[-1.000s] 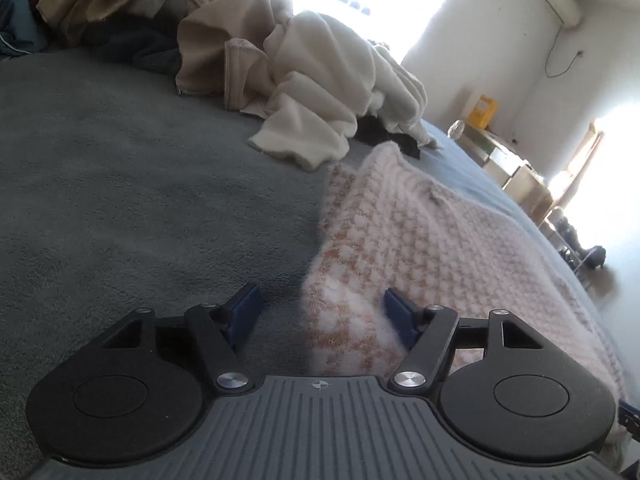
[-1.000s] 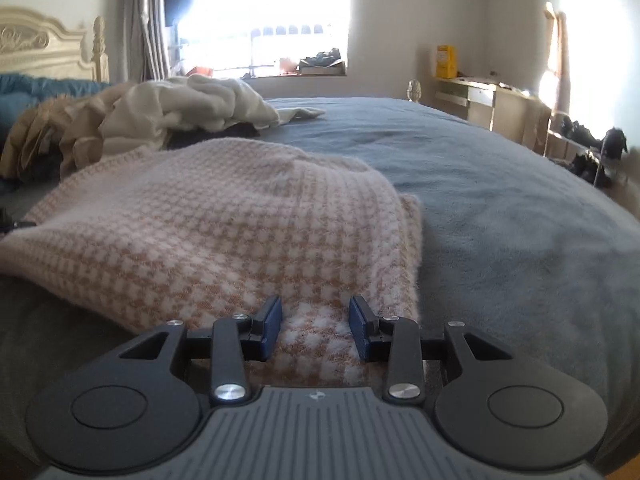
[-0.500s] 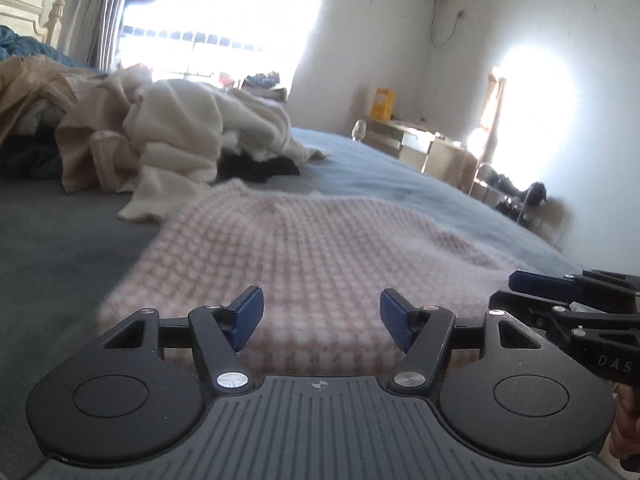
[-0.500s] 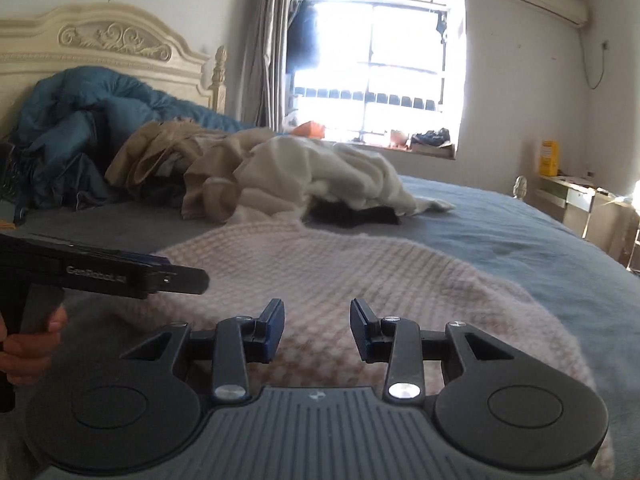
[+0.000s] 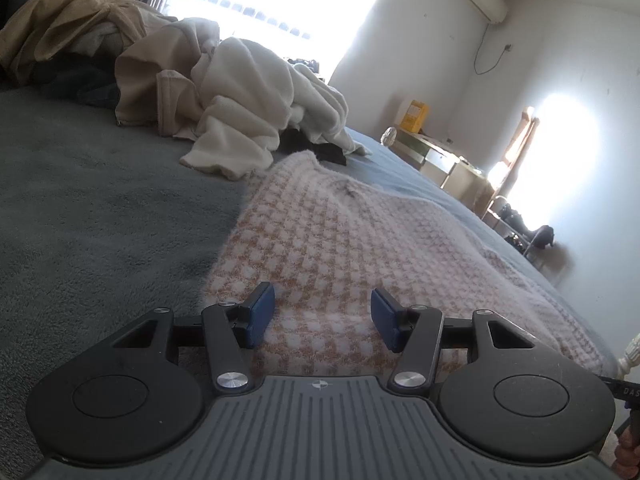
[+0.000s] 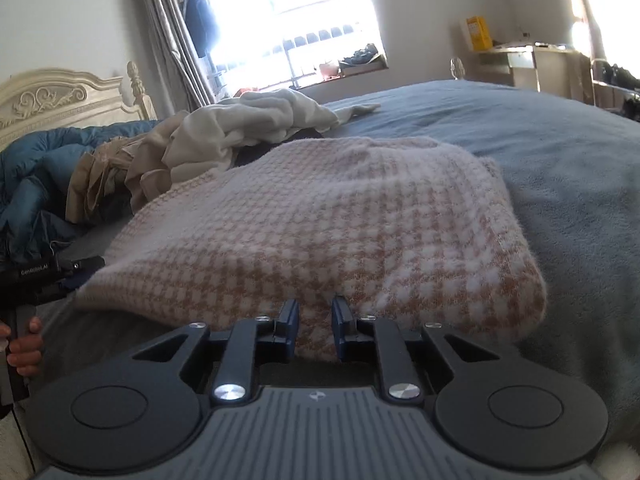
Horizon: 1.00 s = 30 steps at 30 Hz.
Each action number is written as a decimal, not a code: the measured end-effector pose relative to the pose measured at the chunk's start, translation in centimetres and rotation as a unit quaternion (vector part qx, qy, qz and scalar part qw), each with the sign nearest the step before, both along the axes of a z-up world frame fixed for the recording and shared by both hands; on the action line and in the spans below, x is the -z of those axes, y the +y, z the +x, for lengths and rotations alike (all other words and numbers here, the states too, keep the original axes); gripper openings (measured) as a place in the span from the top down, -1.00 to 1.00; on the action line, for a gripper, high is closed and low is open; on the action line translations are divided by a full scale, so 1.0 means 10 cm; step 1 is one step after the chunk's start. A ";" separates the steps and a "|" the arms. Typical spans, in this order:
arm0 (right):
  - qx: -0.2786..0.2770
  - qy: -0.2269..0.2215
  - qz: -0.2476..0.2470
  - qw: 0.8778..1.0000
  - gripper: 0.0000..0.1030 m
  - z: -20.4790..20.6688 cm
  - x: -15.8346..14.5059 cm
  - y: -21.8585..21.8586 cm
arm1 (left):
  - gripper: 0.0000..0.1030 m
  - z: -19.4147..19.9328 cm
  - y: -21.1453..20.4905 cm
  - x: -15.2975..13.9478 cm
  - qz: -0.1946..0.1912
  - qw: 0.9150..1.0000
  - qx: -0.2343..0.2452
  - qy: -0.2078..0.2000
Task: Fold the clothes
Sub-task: 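Press the folded cardigan flat with both open grippers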
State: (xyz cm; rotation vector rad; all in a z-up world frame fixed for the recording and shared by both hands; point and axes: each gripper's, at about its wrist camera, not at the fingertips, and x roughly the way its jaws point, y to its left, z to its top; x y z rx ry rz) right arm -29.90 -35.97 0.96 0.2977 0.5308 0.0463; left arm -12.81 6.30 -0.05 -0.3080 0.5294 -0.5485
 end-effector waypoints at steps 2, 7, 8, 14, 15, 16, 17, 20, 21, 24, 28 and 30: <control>0.001 0.007 0.000 1.000 0.66 0.02 0.01 0.00 | -0.07 -0.03 -0.03 0.03 0.015 1.000 0.000 -0.009; 0.010 0.022 -0.028 0.999 0.66 0.04 -0.14 0.09 | -0.08 -0.09 -0.06 -0.14 0.035 0.999 -0.017 -0.011; 0.014 0.010 -0.052 0.999 0.66 0.02 -0.27 0.15 | -0.17 -0.10 -0.06 -0.19 0.037 0.999 -0.021 -0.010; 0.033 -0.031 -0.143 0.989 0.63 0.12 -0.50 0.20 | -0.38 -0.01 -0.34 -0.45 0.065 0.996 -0.027 -0.059; 0.040 -0.016 -0.154 0.987 0.63 0.19 -0.40 0.17 | -0.38 0.06 -0.41 -0.40 0.075 0.996 -0.028 -0.047; 0.047 -0.002 -0.162 0.986 0.64 0.26 -0.29 0.13 | -0.38 0.14 -0.45 -0.31 0.087 0.995 -0.033 -0.028; 0.053 0.011 -0.161 0.985 0.65 0.29 -0.14 0.05 | -0.38 0.22 -0.47 -0.20 0.101 0.994 -0.041 -0.007; 0.052 0.017 -0.123 0.991 0.67 0.27 -0.07 -0.16 | -0.38 0.27 -0.36 -0.08 0.104 0.994 -0.040 0.000; 0.051 0.021 -0.125 0.991 0.66 0.30 -0.15 -0.18 | -0.38 0.27 -0.36 -0.15 0.105 0.994 -0.039 -0.005; 0.045 -0.002 -0.143 0.989 0.58 0.42 -0.47 -0.18 | -0.38 0.29 -0.40 -0.40 0.115 0.992 -0.038 -0.027; 0.010 -0.026 -0.116 0.993 0.53 1.00 -0.74 -0.22 | -0.41 0.59 -0.70 -0.68 0.091 0.995 -0.012 -0.034; 0.013 0.000 -0.121 0.993 0.51 1.40 -0.65 -0.30 | -0.41 0.85 -0.91 -0.70 0.104 0.994 -0.010 -0.020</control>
